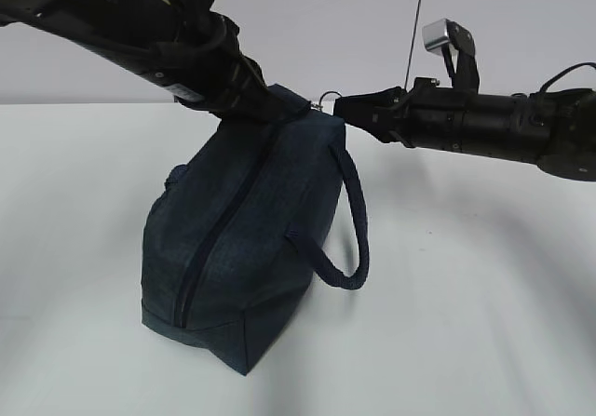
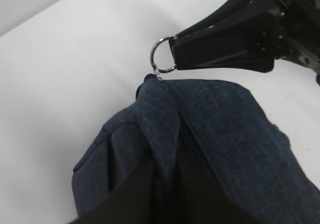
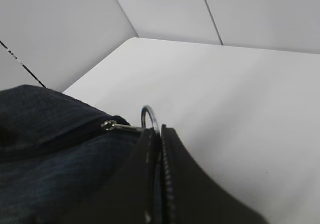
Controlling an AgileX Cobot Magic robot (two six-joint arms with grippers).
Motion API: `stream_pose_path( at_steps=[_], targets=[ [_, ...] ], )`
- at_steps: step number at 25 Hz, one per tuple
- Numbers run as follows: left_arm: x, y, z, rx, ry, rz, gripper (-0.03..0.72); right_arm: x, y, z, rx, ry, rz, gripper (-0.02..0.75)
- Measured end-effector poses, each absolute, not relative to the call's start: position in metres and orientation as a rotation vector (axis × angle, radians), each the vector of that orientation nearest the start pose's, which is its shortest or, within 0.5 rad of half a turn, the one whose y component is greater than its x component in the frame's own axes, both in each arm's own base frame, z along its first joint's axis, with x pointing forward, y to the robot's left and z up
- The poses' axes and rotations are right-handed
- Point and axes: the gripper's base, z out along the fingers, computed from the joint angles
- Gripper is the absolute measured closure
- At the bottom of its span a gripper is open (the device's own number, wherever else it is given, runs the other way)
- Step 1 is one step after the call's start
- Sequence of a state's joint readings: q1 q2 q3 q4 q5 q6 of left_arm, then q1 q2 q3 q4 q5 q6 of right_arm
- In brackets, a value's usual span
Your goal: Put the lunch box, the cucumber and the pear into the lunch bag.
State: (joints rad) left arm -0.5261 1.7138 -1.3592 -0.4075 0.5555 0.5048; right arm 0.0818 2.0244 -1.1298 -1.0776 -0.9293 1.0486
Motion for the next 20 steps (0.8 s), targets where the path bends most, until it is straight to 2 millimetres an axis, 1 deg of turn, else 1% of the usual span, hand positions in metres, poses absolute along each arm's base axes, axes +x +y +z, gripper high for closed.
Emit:
stream_pose_path(
  at_steps=[6,12,16,20],
  targets=[
    [0.326,-0.211,0.291,0.899,2.193,-0.422,0.665,0.404,0.098,0.179,-0.452,1.775,0.911,0.738],
    [0.323,-0.21,0.297,0.92,2.172,-0.414,0.665,0.404,0.097,0.179,-0.451,1.778,0.907,0.738],
    [0.322,-0.209,0.297,0.933,2.17,-0.412,0.665,0.407,0.098,0.183,-0.459,1.742,0.929,0.738],
    [0.32,-0.208,0.301,0.935,2.162,-0.413,0.665,0.414,0.098,0.19,-0.482,1.729,0.906,0.738]
  ],
)
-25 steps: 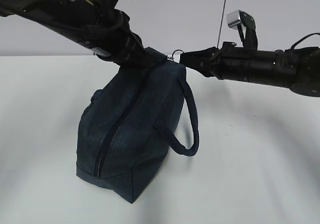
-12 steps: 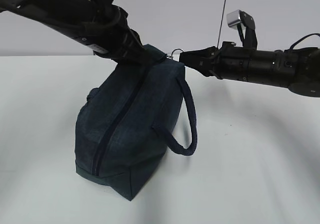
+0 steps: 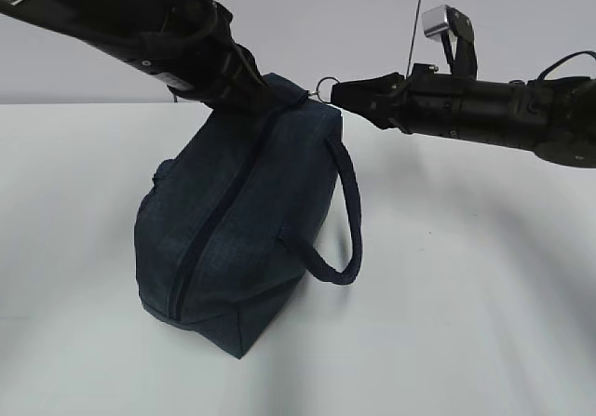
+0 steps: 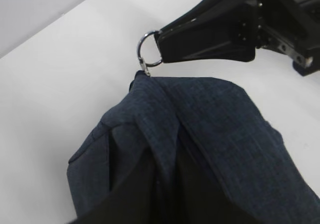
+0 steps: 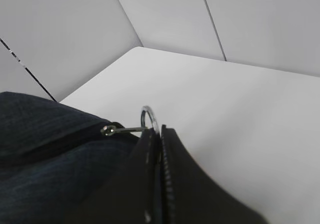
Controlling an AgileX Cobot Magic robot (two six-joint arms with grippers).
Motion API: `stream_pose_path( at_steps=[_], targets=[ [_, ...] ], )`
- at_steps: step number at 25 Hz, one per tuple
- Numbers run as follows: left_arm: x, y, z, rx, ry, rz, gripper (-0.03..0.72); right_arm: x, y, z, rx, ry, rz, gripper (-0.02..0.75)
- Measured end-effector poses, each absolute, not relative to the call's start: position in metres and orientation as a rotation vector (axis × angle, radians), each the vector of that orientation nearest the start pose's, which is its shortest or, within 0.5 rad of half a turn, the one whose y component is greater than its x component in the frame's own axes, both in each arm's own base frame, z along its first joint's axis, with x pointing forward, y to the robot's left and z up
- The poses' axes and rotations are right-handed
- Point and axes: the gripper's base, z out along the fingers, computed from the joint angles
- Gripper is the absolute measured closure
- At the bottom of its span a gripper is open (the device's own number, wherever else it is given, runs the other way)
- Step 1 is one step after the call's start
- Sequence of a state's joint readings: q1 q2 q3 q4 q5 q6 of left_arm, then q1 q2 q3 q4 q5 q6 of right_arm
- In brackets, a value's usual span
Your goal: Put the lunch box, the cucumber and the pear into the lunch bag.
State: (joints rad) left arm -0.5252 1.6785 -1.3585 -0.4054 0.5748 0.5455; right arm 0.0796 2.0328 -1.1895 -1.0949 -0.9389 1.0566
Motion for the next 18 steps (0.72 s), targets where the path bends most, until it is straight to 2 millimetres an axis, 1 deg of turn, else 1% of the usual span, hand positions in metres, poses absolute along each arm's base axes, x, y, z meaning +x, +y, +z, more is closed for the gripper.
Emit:
stream_pose_path(
  at_steps=[6,12,18],
  targets=[
    [0.318,-0.208,0.307,0.944,2.139,-0.421,0.665,0.417,0.096,0.186,-0.5,1.787,0.84,0.738],
    [0.311,-0.207,0.315,0.964,2.097,-0.45,0.665,0.418,0.094,0.183,-0.505,1.822,0.797,0.738],
    [0.311,-0.207,0.316,0.972,2.09,-0.456,0.666,0.418,0.092,0.179,-0.509,1.867,0.751,0.738]
  ],
)
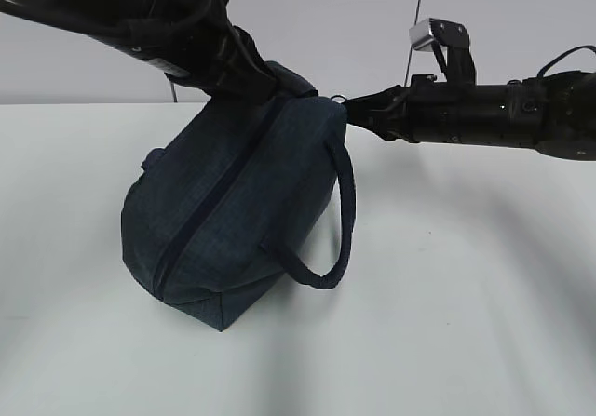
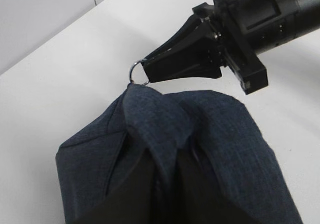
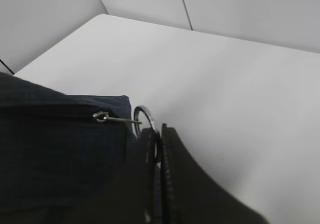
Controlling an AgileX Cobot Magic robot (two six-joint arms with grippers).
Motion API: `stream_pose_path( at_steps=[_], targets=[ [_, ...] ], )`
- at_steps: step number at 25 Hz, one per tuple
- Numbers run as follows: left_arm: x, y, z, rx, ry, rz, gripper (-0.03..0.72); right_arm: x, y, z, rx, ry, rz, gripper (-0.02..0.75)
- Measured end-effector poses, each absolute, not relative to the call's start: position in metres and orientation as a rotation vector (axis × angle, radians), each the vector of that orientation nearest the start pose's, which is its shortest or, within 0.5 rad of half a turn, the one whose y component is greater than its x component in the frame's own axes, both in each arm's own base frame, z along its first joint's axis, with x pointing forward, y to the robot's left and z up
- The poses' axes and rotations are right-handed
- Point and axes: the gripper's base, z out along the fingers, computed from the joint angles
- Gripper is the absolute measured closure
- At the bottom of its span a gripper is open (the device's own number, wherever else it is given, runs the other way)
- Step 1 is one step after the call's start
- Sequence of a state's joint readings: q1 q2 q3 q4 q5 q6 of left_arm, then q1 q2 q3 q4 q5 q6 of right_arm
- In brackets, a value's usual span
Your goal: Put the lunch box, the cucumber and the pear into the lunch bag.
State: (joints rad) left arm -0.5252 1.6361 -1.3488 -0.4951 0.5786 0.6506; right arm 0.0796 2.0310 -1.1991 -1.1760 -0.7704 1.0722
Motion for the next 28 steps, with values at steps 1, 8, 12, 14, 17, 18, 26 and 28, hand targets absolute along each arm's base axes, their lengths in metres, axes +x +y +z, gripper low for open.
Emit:
stream_pose_path(
  at_steps=[1,8,12,14,17,18,26,28],
  targets=[
    [0.311,-0.208,0.316,0.973,2.088,-0.457,0.666,0.418,0.091,0.177,-0.506,1.876,0.742,0.737],
    [0.311,-0.208,0.315,0.978,2.087,-0.456,0.666,0.418,0.092,0.164,-0.503,1.921,0.734,0.736],
    [0.311,-0.208,0.313,0.988,2.088,-0.452,0.666,0.419,0.094,0.153,-0.498,1.94,0.76,0.735],
    [0.311,-0.208,0.313,0.993,2.087,-0.45,0.666,0.419,0.095,0.152,-0.497,1.941,0.761,0.735],
    [0.311,-0.208,0.313,0.993,2.086,-0.449,0.666,0.419,0.094,0.152,-0.492,1.94,0.762,0.735],
    [0.311,-0.208,0.313,0.994,2.085,-0.449,0.666,0.419,0.094,0.152,-0.492,1.94,0.762,0.735],
    [0.312,-0.209,0.31,0.993,2.092,-0.453,0.666,0.418,0.095,0.152,-0.497,1.929,0.783,0.735],
    [0.315,-0.21,0.307,0.982,2.099,-0.461,0.666,0.419,0.094,0.151,-0.495,1.933,0.783,0.735]
  ],
)
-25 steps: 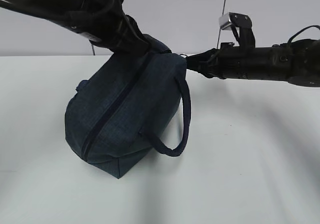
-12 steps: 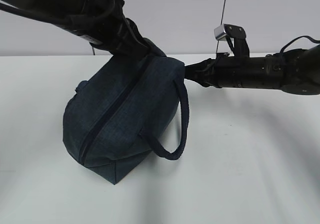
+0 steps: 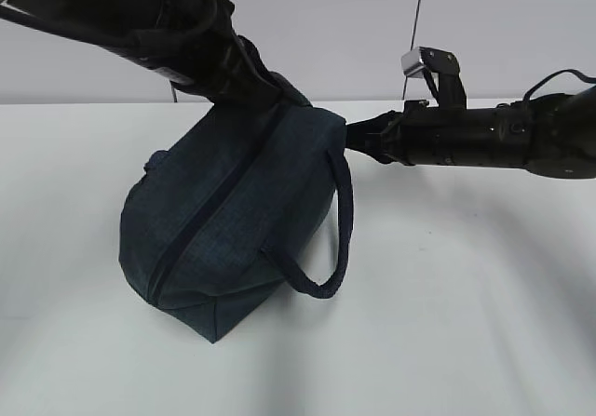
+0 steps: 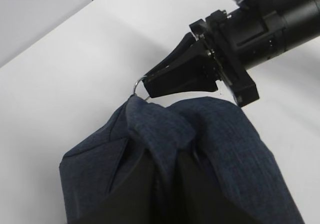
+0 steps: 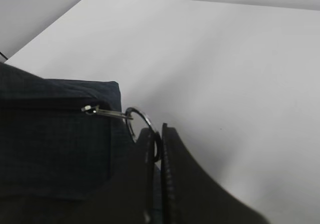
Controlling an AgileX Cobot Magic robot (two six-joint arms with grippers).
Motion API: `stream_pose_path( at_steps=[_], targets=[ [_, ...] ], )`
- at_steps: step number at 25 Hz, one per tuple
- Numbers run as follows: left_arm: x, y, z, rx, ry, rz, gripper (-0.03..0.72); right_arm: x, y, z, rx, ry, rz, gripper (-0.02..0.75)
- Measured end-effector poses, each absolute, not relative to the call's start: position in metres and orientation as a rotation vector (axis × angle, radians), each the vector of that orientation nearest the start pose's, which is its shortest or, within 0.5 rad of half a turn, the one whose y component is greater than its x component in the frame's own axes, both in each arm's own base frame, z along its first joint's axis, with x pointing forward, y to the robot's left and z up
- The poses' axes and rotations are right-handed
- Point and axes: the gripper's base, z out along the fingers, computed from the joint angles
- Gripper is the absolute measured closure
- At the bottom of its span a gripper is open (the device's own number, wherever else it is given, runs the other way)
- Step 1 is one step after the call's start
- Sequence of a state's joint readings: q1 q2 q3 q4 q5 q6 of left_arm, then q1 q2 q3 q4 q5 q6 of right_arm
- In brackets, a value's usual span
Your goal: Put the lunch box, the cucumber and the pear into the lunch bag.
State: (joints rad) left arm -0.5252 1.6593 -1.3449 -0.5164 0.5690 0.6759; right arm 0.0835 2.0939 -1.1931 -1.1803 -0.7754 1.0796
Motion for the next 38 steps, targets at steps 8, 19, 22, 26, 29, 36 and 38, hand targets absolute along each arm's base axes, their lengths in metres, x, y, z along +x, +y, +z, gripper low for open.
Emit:
stream_pose_path(
  at_steps=[8,19,22,26,29,36,38],
  targets=[
    [0.318,-0.212,0.303,0.968,2.104,-0.465,0.666,0.419,0.093,0.147,-0.496,1.943,0.783,0.724],
    [0.32,-0.213,0.301,0.952,2.104,-0.472,0.666,0.419,0.089,0.147,-0.492,1.943,0.781,0.65],
    [0.32,-0.213,0.3,0.951,2.105,-0.472,0.666,0.419,0.089,0.147,-0.488,1.942,0.785,0.597],
    [0.322,-0.214,0.298,0.948,2.109,-0.471,0.666,0.421,0.089,0.149,-0.495,1.933,0.791,0.528],
    [0.323,-0.215,0.297,0.945,2.108,-0.472,0.666,0.42,0.09,0.149,-0.506,1.934,0.791,0.502],
    [0.323,-0.215,0.297,0.944,2.107,-0.471,0.665,0.421,0.084,0.155,-0.512,1.978,0.679,0.494],
    [0.323,-0.215,0.297,0.943,2.107,-0.472,0.652,0.421,0.083,0.155,-0.522,1.99,0.656,0.494]
  ],
)
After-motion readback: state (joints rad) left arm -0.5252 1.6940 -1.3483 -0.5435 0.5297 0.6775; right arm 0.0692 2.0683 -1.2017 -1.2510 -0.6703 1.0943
